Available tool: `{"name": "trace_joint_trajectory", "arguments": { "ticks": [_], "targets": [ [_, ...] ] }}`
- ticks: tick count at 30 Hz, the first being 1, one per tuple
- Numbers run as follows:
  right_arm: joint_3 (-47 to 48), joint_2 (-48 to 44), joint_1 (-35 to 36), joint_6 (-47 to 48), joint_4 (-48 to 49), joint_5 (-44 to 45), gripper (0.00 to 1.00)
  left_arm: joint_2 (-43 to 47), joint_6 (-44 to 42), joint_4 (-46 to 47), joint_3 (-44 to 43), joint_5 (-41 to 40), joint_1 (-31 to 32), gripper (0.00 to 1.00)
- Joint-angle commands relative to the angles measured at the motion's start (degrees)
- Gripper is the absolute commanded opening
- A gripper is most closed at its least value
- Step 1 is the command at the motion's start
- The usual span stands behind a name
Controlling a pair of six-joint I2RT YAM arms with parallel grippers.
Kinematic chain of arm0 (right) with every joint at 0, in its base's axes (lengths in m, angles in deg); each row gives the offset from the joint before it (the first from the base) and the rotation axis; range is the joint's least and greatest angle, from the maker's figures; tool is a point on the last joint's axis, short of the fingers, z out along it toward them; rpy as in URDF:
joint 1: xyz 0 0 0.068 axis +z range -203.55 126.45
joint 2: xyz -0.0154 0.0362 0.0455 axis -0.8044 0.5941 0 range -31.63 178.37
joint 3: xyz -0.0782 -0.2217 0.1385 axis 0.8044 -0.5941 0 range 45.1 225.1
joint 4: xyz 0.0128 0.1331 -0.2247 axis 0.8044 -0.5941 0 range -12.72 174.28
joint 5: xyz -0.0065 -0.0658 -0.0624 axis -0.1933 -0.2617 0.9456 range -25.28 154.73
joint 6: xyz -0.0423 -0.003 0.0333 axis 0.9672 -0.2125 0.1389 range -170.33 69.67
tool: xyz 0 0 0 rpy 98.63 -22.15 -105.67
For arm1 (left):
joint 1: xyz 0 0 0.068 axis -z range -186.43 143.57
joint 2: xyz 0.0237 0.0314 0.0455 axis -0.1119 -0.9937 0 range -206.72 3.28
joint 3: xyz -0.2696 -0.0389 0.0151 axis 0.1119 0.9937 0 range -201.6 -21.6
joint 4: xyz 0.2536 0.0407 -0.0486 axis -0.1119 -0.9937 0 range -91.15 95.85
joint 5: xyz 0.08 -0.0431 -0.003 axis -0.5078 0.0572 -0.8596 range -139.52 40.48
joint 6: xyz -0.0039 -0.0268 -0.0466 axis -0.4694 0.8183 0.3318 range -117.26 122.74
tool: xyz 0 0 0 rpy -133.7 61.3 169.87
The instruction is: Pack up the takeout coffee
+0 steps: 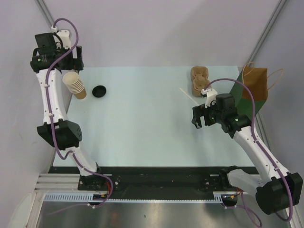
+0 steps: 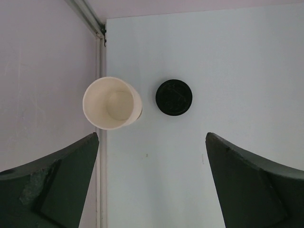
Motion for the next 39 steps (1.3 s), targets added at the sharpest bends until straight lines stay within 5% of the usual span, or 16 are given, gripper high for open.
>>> {"name": "trace_joint_trajectory", "arguments": {
  "ticks": [1,12,22,29,39],
  "targets": [
    [-0.13,0.13,1.53,1.31,1.60,1.94,1.00,-2.82,-3.87,4.74,-0.05,-4.65,-0.37,1.00],
    [-0.13,0.65,3.28,2.37,-0.07,1.51,1.00,-13.28,-4.94,1.31,-3.12,-2.46,-2.75,0.80],
    [-0.13,1.80,4.16,2.46,0.10,1.51,1.00,-17.85,-4.32,3.33,-4.80,-4.22,-2.83,0.38],
    [-0.13,2.06,4.25,2.46,0.10,1.42,1.00,-18.73,-4.59,4.21,-5.15,-5.09,-3.01,0.26],
    [-0.13,2.77,4.43,2.64,0.19,1.51,1.00,-19.96,-3.97,3.51,-5.32,-4.04,-3.89,0.28]
  ]
}}
